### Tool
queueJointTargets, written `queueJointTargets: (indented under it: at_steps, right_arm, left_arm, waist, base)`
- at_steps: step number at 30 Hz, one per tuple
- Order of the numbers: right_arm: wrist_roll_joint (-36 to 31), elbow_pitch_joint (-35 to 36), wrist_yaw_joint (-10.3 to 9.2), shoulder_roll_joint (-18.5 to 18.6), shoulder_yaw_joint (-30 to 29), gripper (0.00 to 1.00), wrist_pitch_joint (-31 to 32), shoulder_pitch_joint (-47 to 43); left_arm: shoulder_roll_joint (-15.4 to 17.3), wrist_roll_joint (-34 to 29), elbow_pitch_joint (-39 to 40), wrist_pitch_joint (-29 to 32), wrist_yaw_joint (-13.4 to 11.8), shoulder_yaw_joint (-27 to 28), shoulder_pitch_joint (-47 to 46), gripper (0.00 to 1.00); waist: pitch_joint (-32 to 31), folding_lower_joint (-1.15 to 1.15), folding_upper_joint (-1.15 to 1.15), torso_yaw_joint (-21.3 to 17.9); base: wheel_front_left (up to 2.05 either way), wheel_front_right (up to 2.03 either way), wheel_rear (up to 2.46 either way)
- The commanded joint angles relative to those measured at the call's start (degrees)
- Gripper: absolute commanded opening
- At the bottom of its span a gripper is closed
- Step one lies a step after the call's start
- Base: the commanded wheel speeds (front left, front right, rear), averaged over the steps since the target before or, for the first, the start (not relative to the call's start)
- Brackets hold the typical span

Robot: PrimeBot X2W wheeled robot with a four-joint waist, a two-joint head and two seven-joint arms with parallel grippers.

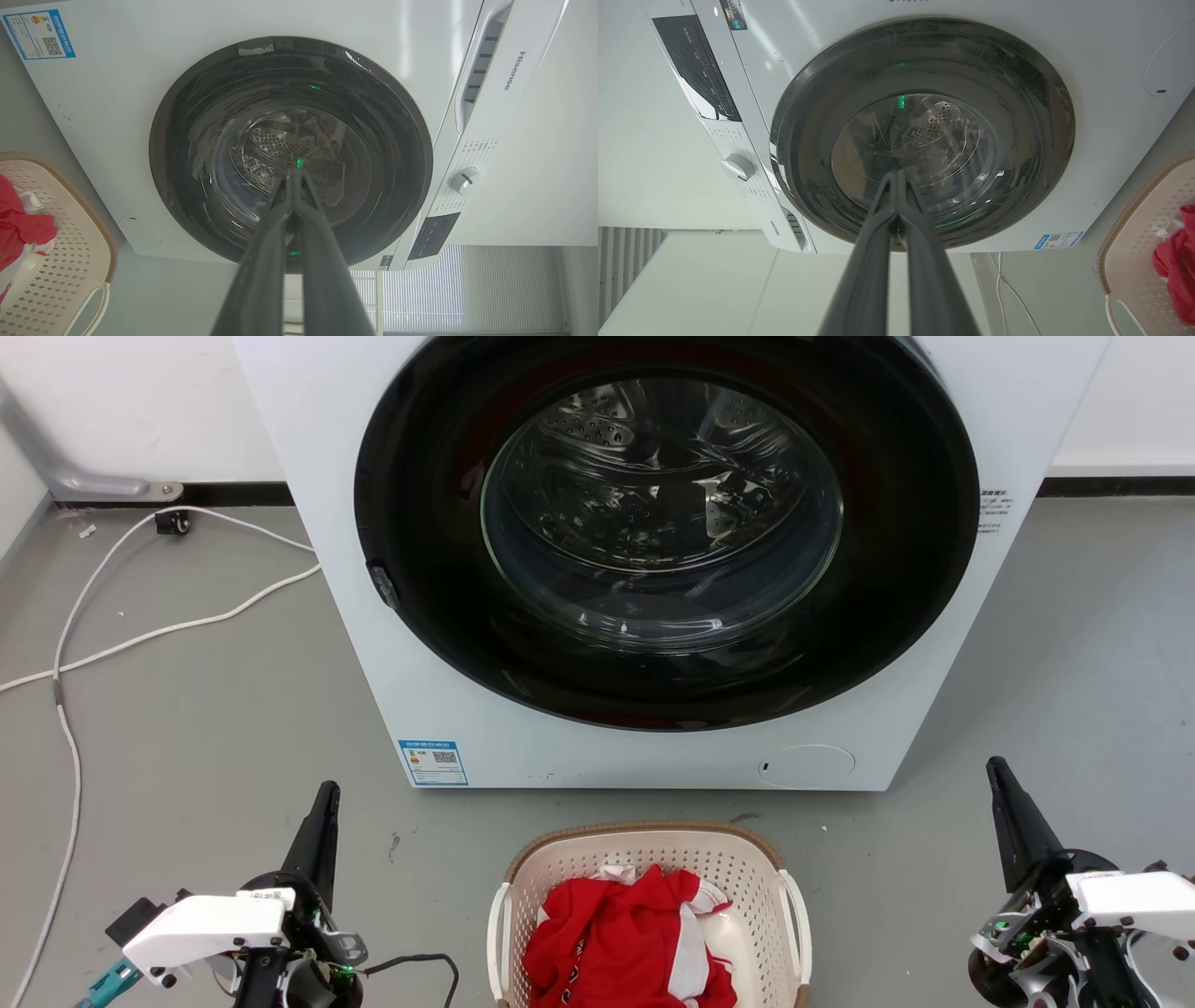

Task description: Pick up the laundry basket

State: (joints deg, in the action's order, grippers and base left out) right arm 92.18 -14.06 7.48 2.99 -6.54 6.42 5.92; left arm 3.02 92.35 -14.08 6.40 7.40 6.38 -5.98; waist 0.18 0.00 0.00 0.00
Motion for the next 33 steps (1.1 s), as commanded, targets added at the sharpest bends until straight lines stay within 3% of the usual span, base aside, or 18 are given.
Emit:
queueJointTargets:
  at_steps: [1,19,20,33]
  right_arm:
    - [-0.19,-0.04,0.02,-0.17,-0.06,0.00,0.16,0.69]
    - [-0.19,-0.04,0.02,-0.18,-0.07,0.00,0.16,0.69]
    - [0.01,-0.14,0.01,0.00,0.02,1.00,-0.01,-0.09]
    - [-1.94,0.81,0.00,0.32,1.91,1.00,-3.01,-1.47]
  left_arm:
    - [-0.01,-0.25,-0.06,0.16,0.17,0.20,-0.55,0.00]
    - [-0.05,-0.30,-0.07,0.21,0.17,0.24,-0.56,0.00]
    - [-0.03,0.02,-0.16,0.00,0.00,-0.02,0.09,1.00]
    - [-0.12,-0.93,0.35,-3.14,0.01,-3.42,0.36,1.00]
  waist:
    - [0.00,0.00,0.00,0.00]
    - [0.00,0.00,0.00,0.00]
    - [0.00,0.00,0.00,0.00]
    - [0.04,0.00,0.00,-0.06]
  base:
    - [0.00,0.00,0.00]
    - [0.00,0.00,0.00]
    - [0.00,0.00,0.00]
    - [0.00,0.00,0.00]
